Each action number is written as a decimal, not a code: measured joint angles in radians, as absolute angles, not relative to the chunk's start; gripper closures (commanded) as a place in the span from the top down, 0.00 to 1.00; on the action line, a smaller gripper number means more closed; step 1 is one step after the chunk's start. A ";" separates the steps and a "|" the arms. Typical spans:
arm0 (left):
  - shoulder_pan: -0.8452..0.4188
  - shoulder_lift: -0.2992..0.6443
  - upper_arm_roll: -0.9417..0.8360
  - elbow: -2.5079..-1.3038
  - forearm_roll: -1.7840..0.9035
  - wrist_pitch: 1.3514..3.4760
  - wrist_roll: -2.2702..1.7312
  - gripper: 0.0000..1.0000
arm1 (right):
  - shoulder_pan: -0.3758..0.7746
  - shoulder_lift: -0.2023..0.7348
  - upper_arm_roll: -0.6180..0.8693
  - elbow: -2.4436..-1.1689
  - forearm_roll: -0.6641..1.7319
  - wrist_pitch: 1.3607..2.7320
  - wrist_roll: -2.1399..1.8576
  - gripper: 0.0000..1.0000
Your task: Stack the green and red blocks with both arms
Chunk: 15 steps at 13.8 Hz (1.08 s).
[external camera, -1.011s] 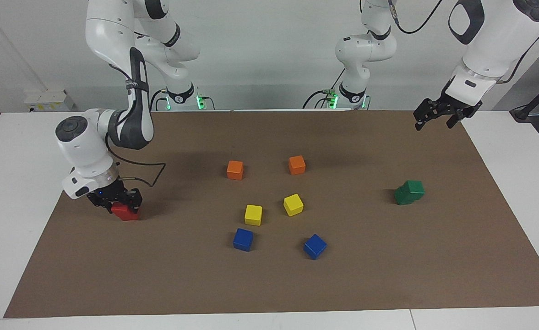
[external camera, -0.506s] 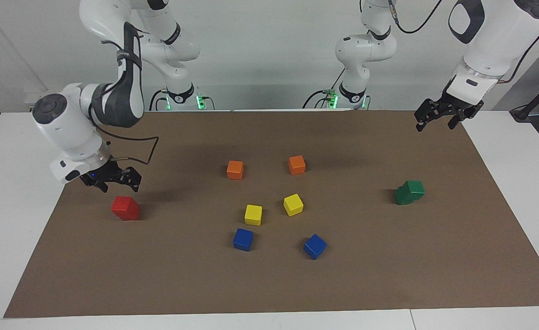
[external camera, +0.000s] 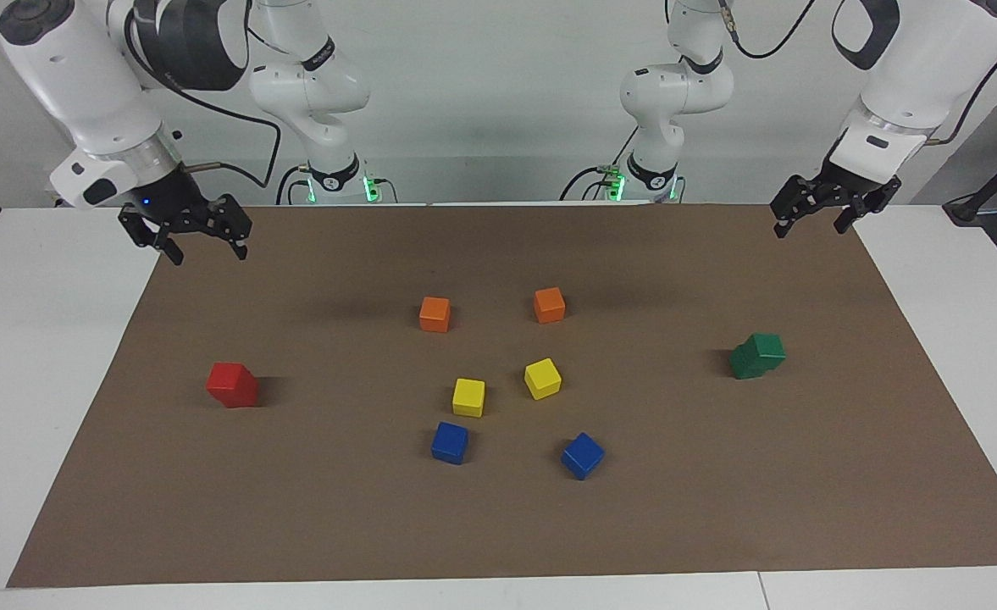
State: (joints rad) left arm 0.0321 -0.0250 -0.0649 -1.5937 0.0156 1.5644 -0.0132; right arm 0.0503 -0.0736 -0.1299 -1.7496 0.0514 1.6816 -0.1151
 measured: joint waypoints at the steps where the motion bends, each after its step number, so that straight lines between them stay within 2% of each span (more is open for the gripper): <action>1: 0.032 -0.025 -0.066 -1.590 0.016 1.565 -0.012 1.00 | 0.050 -0.082 -0.130 -1.750 0.046 1.663 -0.115 1.00; 15: 0.030 -0.023 -0.095 -1.600 0.015 1.595 -0.010 1.00 | 0.049 -0.063 -0.105 -1.752 -0.043 1.643 -0.117 1.00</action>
